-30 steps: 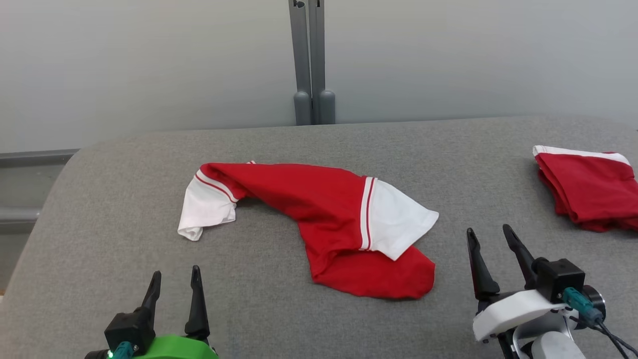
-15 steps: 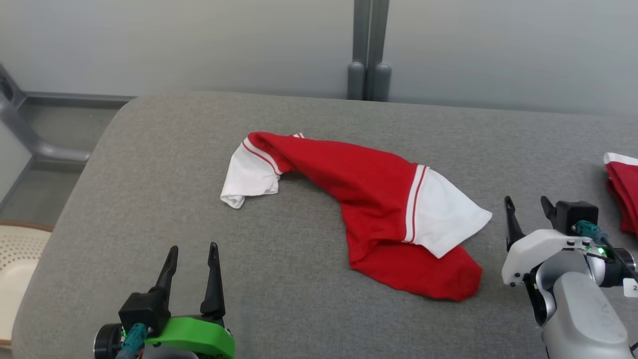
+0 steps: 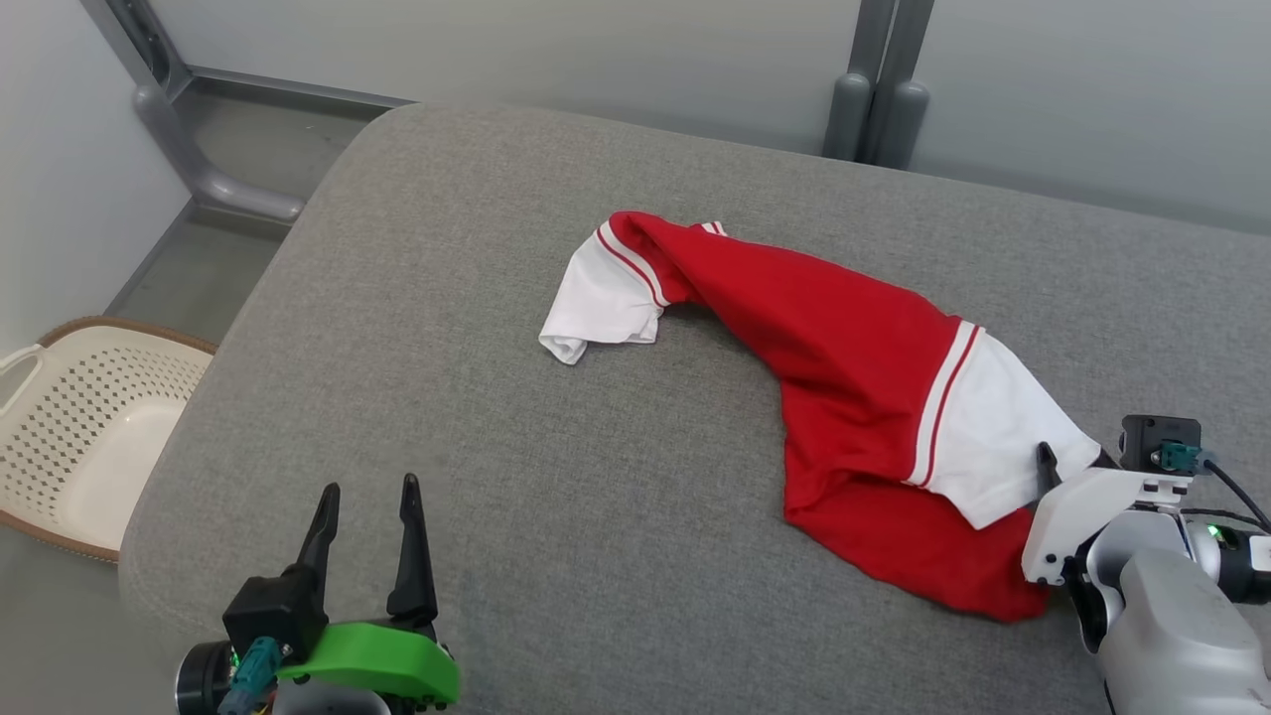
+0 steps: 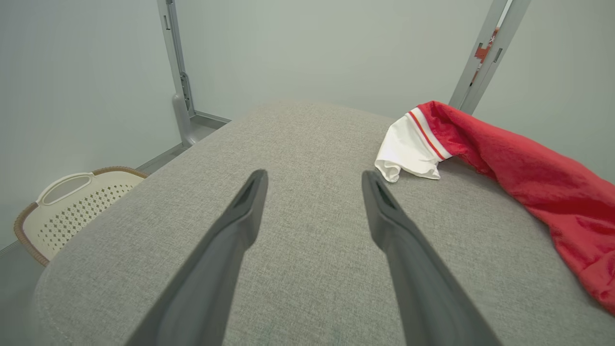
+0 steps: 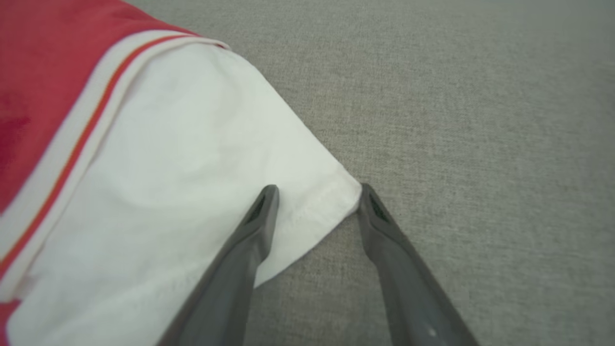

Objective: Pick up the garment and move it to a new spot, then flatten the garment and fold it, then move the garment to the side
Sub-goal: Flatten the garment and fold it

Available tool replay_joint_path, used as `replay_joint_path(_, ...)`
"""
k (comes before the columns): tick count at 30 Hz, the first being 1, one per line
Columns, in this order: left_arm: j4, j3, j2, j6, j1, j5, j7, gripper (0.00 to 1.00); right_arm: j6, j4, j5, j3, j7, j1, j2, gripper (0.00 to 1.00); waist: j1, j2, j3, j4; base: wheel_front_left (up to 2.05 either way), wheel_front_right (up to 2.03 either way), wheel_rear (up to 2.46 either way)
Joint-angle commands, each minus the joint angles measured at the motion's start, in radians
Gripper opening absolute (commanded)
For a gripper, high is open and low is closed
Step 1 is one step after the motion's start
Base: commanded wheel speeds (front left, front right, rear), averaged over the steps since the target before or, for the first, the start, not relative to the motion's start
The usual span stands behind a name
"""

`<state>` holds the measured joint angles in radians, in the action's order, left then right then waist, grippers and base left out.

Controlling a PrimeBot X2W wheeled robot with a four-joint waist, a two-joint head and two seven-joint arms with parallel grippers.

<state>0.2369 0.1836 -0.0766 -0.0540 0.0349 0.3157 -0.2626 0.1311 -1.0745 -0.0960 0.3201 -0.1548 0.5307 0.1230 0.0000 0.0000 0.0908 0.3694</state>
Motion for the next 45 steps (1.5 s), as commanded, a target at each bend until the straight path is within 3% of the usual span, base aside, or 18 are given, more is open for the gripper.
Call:
replay_joint_path(1,0.002,-0.006,0.003,0.001,0.003,-0.005,-0.003,1.0,-0.001,-0.017,-0.004,0.007,-0.012,0.013,0.0,0.0,0.0,0.0,-0.001,-0.002,0.0,0.0,0.0)
replay_joint_path(6,0.006,-0.014,0.004,0.004,-0.004,-0.011,-0.003,1.0,-0.001,-0.034,0.02,-0.011,-0.072,0.059,-0.027,0.0,0.0,0.0,-0.022,-0.026,0.0,0.0,0.0)
replay_joint_path(10,0.011,-0.018,0.002,0.008,-0.01,-0.018,-0.003,1.0,-0.001,-0.005,0.057,-0.093,-0.102,0.095,-0.057,0.0,0.0,0.0,-0.049,-0.042,0.0,0.0,0.0)
replay_joint_path(13,0.015,-0.02,-0.001,0.009,-0.016,-0.02,-0.003,1.0,-0.001,0.047,0.136,-0.218,-0.11,0.115,-0.069,0.0,0.0,0.0,-0.072,-0.047,0.0,0.0,0.0)
replay_joint_path(18,0.02,-0.015,-0.005,0.012,-0.017,-0.02,-0.003,1.0,0.0,0.247,0.477,-0.682,-0.104,0.049,-0.073,0.0,0.0,0.0,-0.096,-0.033,0.0,0.0,0.0)
replay_joint_path(22,0.016,-0.014,-0.005,0.013,-0.014,-0.019,-0.003,1.0,-0.001,0.373,0.622,-0.91,-0.065,0.035,-0.069,0.0,0.0,0.0,-0.098,-0.006,0.0,0.0,0.0)
replay_joint_path(28,0.017,-0.008,-0.002,0.013,-0.006,-0.016,-0.003,1.0,-0.001,0.421,0.739,-1.121,-0.032,0.05,-0.07,0.0,0.0,0.0,-0.091,0.06,0.0,0.0,0.0)
replay_joint_path(39,0.018,-0.005,0.008,0.011,-0.006,-0.012,-0.003,1.0,0.0,0.393,0.891,-1.332,-0.046,0.111,-0.071,0.0,0.0,0.0,-0.078,0.149,0.0,0.0,0.0)
replay_joint_path(40,0.018,-0.005,0.009,0.011,-0.008,-0.012,-0.003,1.0,0.0,0.392,0.903,-1.354,-0.045,0.114,-0.071,0.06,0.0,0.0,-0.079,0.151,0.0,0.0,0.0)
replay_joint_path(41,0.019,-0.005,0.009,0.01,-0.009,-0.013,-0.003,1.0,0.0,0.39,0.91,-1.367,-0.048,0.116,-0.071,0.27,0.0,0.0,-0.081,0.152,0.0,0.0,0.0)
replay_joint_path(42,0.019,-0.006,0.01,0.008,-0.012,-0.013,-0.003,1.0,0.0,0.389,0.923,-1.379,-0.054,0.12,-0.07,0.79,0.0,0.0,-0.083,0.152,0.0,0.0,0.0)
replay_joint_path(43,0.018,-0.007,0.01,0.007,-0.015,-0.013,-0.003,1.0,0.0,0.389,0.93,-1.389,-0.06,0.123,-0.07,1.0,0.0,0.0,-0.085,0.15,0.0,0.0,0.0)
replay_joint_path(45,0.016,-0.011,0.01,0.005,-0.022,-0.013,-0.003,1.0,0.0,0.389,0.937,-1.409,-0.072,0.13,-0.071,1.0,0.0,0.0,-0.09,0.14,0.0,0.0,0.0)
